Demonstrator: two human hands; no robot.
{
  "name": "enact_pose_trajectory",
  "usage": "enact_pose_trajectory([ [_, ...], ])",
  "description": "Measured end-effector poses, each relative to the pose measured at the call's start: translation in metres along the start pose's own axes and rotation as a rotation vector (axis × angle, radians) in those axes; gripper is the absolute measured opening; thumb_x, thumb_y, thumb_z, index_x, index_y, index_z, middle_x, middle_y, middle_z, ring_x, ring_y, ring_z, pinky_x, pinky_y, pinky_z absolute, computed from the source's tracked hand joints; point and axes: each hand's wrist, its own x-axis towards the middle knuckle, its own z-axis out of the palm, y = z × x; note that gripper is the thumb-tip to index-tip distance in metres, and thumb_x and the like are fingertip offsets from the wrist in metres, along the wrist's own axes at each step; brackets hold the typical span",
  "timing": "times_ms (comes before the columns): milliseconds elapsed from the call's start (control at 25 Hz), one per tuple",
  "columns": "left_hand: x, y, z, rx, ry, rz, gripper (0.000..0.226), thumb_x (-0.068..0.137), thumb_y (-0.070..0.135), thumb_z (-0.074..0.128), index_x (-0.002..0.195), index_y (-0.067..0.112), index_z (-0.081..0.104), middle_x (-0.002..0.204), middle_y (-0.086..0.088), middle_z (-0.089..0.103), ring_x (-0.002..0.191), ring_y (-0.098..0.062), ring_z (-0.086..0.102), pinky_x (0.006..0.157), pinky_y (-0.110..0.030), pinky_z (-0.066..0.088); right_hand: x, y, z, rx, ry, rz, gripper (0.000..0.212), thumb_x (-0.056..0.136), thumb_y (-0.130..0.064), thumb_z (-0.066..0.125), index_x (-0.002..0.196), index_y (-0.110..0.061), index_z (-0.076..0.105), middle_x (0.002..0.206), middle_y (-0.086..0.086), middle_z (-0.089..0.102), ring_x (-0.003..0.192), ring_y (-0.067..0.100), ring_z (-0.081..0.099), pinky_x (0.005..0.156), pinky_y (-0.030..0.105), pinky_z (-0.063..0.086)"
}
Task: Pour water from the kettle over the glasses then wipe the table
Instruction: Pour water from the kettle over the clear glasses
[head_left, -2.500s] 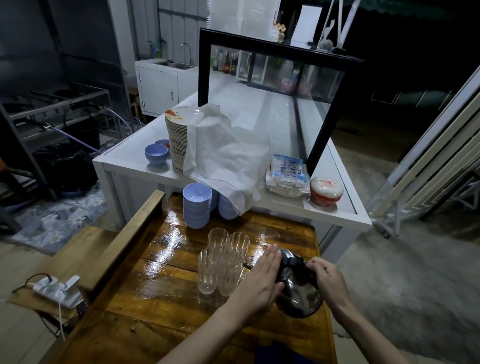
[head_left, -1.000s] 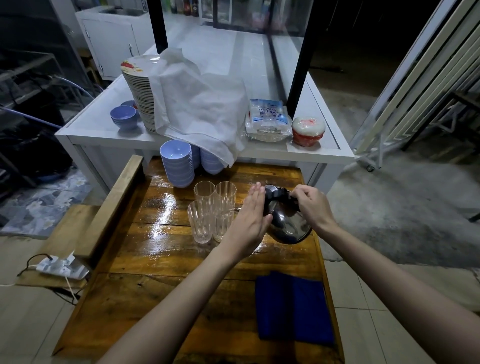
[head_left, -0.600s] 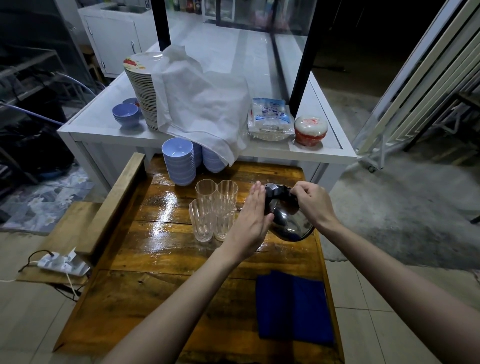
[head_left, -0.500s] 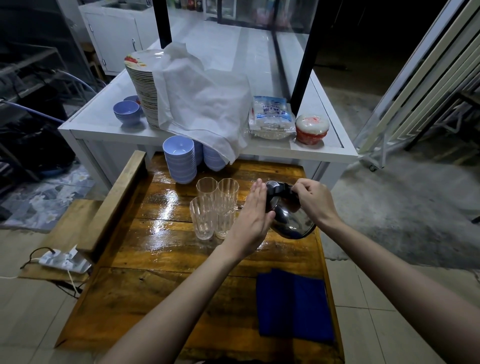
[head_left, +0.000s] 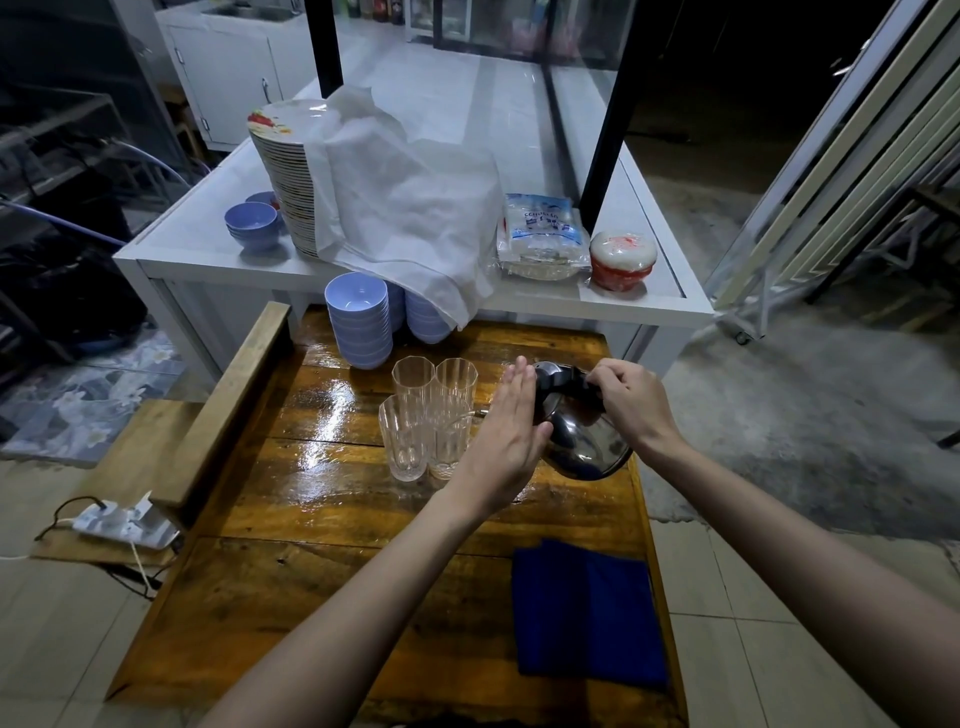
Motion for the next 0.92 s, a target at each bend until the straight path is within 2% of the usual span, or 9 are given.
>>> enact_pose_trajectory([
  [120, 0.001, 0.001, -0.001, 0.018, -0.008, 0.015, 0.064, 0.106, 0.03, 0.03, 0.154, 0.009, -0.007, 0.162, -0.005, -0.015, 0.149, -0.01, -0.016, 0.118, -0.018, -0.011, -0.002, 0.003, 0.001, 0.028, 0.016, 0.032, 0.039, 0.096, -0.019, 0.05, 0.064, -0.001, 0.061, 0.064, 0.015, 0.059, 0.062, 0.017, 0.049, 0.06, 0.031, 0.04],
  [320, 0.004, 0.001, -0.002, 0.055, -0.046, 0.035, 0.064, 0.105, 0.032, 0.028, 0.154, 0.007, -0.005, 0.162, -0.008, -0.013, 0.149, -0.015, -0.014, 0.121, -0.026, -0.007, -0.01, 0.007, 0.002, 0.084, 0.046, 0.112, 0.039, 0.096, -0.018, 0.049, 0.057, -0.015, 0.055, 0.06, 0.003, 0.053, 0.061, 0.016, 0.047, 0.058, 0.031, 0.038],
  [560, 0.004, 0.002, -0.008, 0.075, -0.059, 0.077, 0.062, 0.105, 0.033, 0.028, 0.154, 0.01, -0.002, 0.162, -0.005, -0.01, 0.149, -0.013, -0.014, 0.121, -0.027, -0.006, -0.017, 0.012, 0.008, 0.19, 0.085, 0.206, 0.035, 0.096, -0.019, 0.047, 0.066, -0.008, 0.059, 0.066, 0.008, 0.055, 0.066, 0.019, 0.051, 0.063, 0.036, 0.041],
  [720, 0.01, 0.003, -0.019, 0.109, -0.034, 0.121, 0.06, 0.106, 0.031, 0.028, 0.154, 0.008, 0.002, 0.163, -0.008, -0.006, 0.15, -0.014, -0.011, 0.121, -0.027, -0.007, -0.022, 0.003, 0.014, 0.357, 0.135, 0.263, 0.034, 0.097, -0.017, 0.046, 0.067, -0.011, 0.06, 0.069, 0.006, 0.057, 0.069, 0.018, 0.054, 0.061, 0.03, 0.043],
  [920, 0.009, -0.009, -0.035, 0.121, -0.007, 0.106, 0.061, 0.105, 0.035, 0.026, 0.155, 0.011, 0.0, 0.163, -0.006, -0.007, 0.15, -0.013, -0.012, 0.122, -0.028, -0.006, -0.012, -0.012, 0.025, 0.303, 0.137, 0.215, 0.033, 0.095, -0.019, 0.048, 0.067, -0.01, 0.061, 0.069, 0.008, 0.058, 0.07, 0.022, 0.053, 0.065, 0.037, 0.042],
])
